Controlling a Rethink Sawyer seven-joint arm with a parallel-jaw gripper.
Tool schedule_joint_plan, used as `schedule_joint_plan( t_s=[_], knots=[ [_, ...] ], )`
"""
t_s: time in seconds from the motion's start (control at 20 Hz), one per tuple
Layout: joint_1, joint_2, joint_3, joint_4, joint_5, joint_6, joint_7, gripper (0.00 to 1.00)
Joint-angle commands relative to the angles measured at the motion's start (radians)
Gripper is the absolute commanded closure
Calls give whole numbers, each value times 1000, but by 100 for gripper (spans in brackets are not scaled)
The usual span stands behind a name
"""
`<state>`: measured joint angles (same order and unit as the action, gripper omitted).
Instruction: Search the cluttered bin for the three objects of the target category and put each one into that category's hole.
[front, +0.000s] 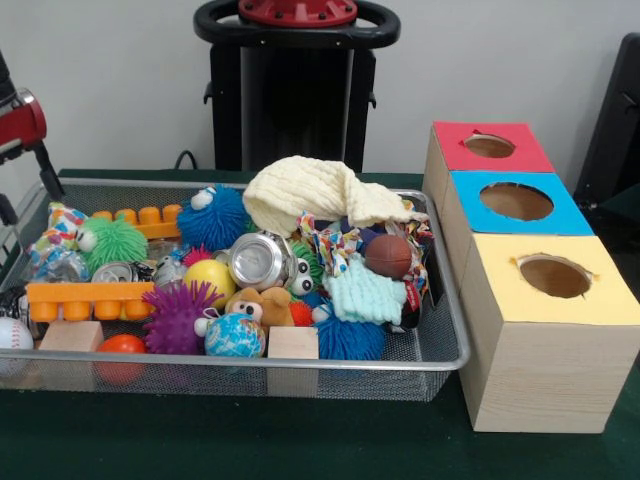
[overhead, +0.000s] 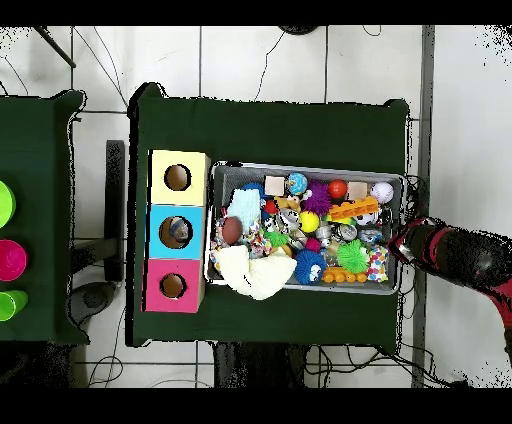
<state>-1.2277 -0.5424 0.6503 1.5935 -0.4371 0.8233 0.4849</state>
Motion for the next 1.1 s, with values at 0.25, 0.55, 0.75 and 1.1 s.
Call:
schedule_joint_plan(
  t_s=[0.25,0.55,0.75,1.1],
  knots=[
    [43,74,-69,34,18,-69,194,0],
    [36,101,-77,57,5,-121,189,0],
    [11,139,-80,55,-11,-158,156,0],
    [-12,197,-87,-8,-19,-146,79,0]
  ],
)
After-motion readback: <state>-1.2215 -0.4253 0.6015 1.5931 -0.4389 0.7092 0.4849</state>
